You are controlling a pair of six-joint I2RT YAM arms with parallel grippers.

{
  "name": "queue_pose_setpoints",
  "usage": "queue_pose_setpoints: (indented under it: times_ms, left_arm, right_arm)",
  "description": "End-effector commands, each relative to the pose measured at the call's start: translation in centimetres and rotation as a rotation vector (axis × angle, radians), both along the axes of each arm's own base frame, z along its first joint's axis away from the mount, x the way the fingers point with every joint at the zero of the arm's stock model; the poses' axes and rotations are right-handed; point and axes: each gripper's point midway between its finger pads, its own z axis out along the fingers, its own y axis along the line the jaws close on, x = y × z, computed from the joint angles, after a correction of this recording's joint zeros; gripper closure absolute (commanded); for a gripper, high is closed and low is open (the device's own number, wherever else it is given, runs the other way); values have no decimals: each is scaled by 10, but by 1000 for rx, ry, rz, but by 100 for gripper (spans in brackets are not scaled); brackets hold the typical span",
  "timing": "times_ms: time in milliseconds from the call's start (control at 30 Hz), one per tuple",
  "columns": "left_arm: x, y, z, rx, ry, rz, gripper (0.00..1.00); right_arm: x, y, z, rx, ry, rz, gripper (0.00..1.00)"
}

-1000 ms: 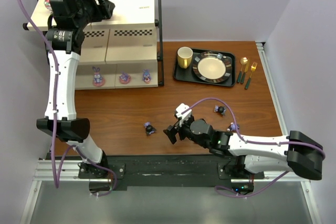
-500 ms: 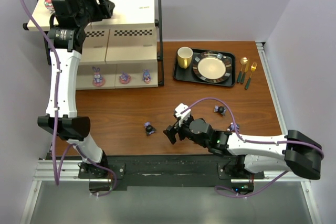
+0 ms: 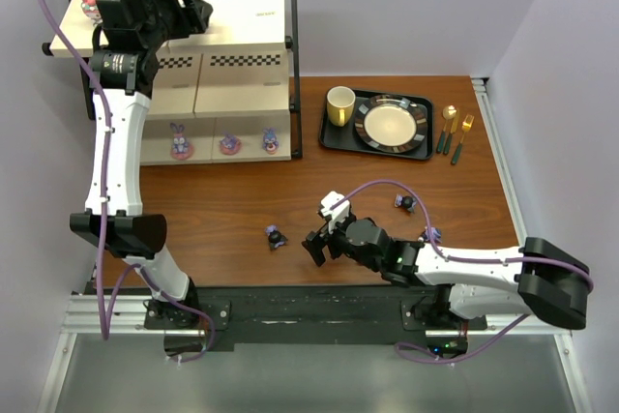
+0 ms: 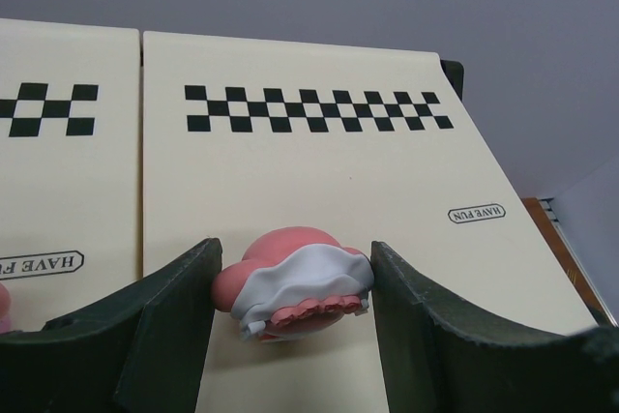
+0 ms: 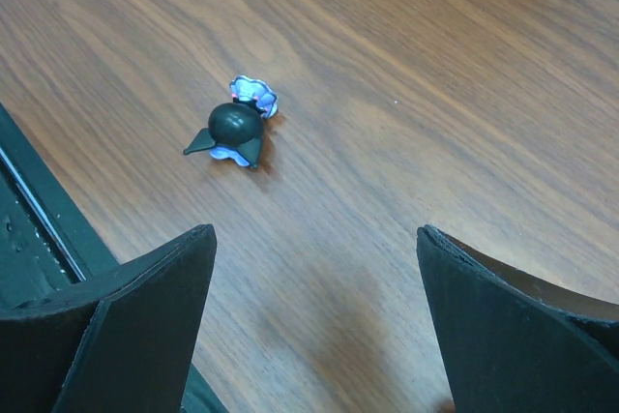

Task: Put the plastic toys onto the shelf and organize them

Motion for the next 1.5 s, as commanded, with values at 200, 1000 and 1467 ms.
queue_pose_setpoints:
  times_ms: [200, 1000, 1467]
  left_arm:
    - [6, -2, 13, -24, -57, -22, 40]
    - [-24, 0, 55, -46, -178, -20, 4]
    - [-148, -21, 50, -135, -240, -156, 0]
  right_arm:
    - [5, 7, 15, 43, -2, -15, 12]
    - [4, 9, 16, 28, 16, -9, 12]
    - [13, -63, 18, -63, 100, -326, 13]
